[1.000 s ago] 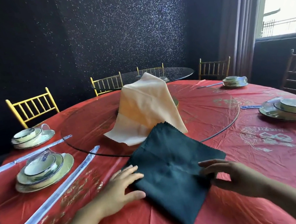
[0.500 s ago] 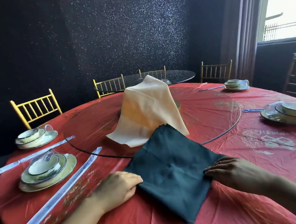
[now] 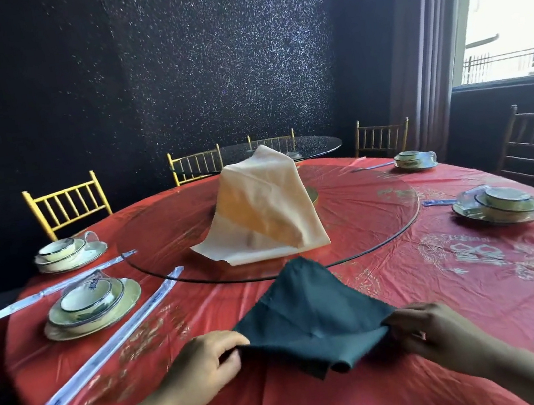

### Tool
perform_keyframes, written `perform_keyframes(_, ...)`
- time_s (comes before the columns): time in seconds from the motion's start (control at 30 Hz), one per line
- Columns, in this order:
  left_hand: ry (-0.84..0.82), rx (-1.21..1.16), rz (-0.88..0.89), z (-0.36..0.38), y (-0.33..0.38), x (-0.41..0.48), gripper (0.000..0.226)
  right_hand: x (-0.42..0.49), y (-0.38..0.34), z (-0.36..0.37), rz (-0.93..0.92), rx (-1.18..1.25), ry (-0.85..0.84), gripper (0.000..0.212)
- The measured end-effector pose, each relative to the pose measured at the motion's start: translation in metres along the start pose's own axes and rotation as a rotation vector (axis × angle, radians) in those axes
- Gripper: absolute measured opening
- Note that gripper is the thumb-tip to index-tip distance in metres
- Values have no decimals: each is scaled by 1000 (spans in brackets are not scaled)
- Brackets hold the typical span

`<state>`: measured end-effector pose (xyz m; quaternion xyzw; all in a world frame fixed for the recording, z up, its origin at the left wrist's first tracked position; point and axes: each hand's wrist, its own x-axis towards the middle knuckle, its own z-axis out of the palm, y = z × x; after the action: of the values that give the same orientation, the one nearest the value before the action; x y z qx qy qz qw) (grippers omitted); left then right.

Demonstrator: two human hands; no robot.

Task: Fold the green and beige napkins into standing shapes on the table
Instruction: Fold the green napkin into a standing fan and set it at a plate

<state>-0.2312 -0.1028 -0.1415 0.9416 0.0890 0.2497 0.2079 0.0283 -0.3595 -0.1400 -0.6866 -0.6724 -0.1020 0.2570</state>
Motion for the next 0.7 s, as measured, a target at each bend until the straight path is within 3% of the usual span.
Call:
perform_keyframes(0.13,18,-183,-167,3,9,2,22,5,-7,2,205,105,9,19)
perform_keyframes(0.2,38,-214,-249,7,7,10,15,16,-6,4,265,138,31,38)
perform_keyframes(0.27,46,-212,-333,12,3,20,24,29,0,7,337,123,45,47)
perform_keyframes(0.4,64,-40,-453,21,-1,39,31,55,15,17,534,-29,-93,20)
perform_keyframes(0.53,39,175,-511,28,-1,50,13,65,15,26,674,-143,-189,23)
perform_keyframes(0.7,11,264,-465,30,-2,54,24,61,15,29,732,-151,-137,17)
